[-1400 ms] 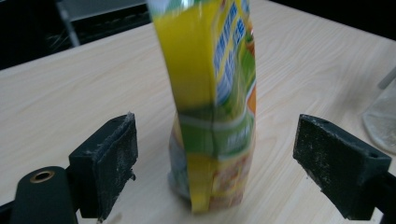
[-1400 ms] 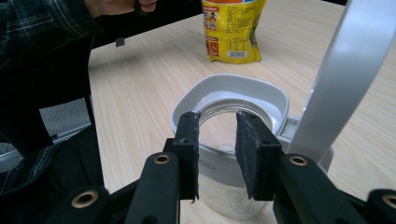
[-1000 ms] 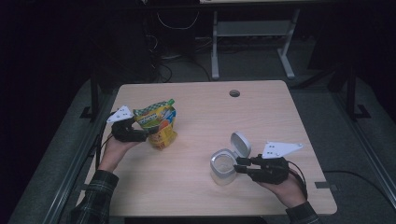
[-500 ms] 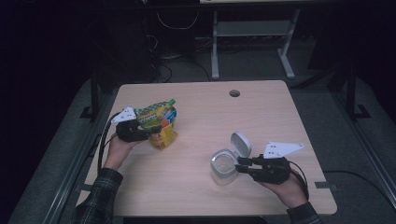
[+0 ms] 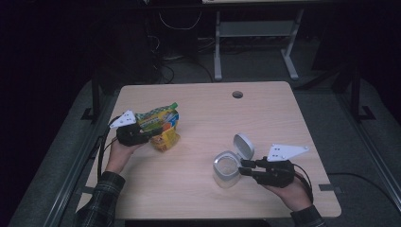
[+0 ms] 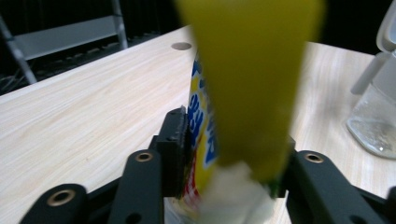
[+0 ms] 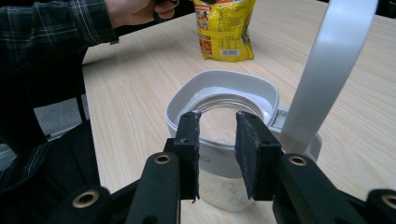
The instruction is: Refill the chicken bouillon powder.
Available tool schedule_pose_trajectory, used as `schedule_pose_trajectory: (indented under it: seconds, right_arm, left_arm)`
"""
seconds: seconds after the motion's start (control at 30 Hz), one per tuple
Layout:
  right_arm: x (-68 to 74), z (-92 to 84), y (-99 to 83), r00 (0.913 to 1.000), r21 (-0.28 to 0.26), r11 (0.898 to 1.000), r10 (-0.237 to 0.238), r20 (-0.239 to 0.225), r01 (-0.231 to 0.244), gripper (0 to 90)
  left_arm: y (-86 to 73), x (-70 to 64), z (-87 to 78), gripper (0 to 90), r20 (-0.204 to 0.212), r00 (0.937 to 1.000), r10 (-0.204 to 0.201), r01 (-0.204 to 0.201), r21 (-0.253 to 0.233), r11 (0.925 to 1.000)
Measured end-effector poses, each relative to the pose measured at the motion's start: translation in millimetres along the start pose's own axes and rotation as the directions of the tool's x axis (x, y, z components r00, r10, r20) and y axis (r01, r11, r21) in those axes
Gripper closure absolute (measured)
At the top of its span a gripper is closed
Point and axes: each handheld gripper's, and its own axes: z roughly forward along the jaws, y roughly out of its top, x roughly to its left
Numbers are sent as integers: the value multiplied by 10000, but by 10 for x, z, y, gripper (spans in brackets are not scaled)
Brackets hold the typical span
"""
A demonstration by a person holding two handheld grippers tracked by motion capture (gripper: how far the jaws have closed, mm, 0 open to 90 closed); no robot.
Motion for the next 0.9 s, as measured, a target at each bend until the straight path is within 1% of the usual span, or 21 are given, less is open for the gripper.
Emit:
schedule_pose_trajectory:
  seconds: [0.07,0.1,0.17,0.3,0.43,0.5,0.53,0.57,0.6,0.63,0.73,0.8,0.83,0.9]
  right_arm:
    - [2,-2,-3,10000,13,10000,-8,15,8,699]
    - [4,-4,-4,10000,21,10000,4,15,-4,699]
    - [7,-7,-5,10000,21,10000,-25,7,25,699]
    - [10,-15,-2,10000,7,10000,-12,27,12,699]
    - [14,-14,-3,10000,15,10000,-20,45,20,699]
    - [13,-16,-5,10000,26,10000,-30,57,29,699]
    - [13,-16,-6,10000,34,10000,-27,60,26,699]
    - [15,-16,-7,10000,47,10000,-22,59,22,699]
    - [16,-15,-8,10000,39,10000,-19,63,18,699]
    - [18,-12,-10,10000,33,10000,-13,69,12,699]
    - [22,-4,-10,10000,36,10000,3,45,-3,699]
    - [30,4,-6,10000,56,10000,-10,33,10,699]
    - [36,9,-4,10000,71,10000,-19,18,19,699]
    - [46,21,0,10000,67,10000,-35,-1,35,696]
  left_arm:
    - [21,14,-58,585,-116,9999,-78,74,-281,9996]
    - [35,18,-92,598,-155,9998,-101,93,-480,9988]
    - [57,28,-164,646,-130,9999,-93,84,-698,9975]
    - [88,23,-219,714,-84,9999,-101,95,-710,9974]
    - [108,28,-240,737,21,9998,-181,182,-824,9964]
    - [121,44,-277,747,176,9993,-339,358,-1212,9920]
    - [137,50,-303,782,192,9989,-423,446,-1405,9891]
    - [156,54,-315,812,236,9987,-444,472,-1389,9892]
    - [172,60,-324,832,312,9986,-427,461,-1177,9920]
    - [176,61,-325,841,343,9984,-449,485,-1133,9924]
    - [190,51,-322,855,275,9979,-587,614,-1105,9920]
    - [204,46,-325,880,211,9982,-567,585,-987,9934]
    - [224,42,-327,894,255,9978,-613,633,-873,9942]
    - [267,31,-324,897,252,9980,-586,603,-720,9956]
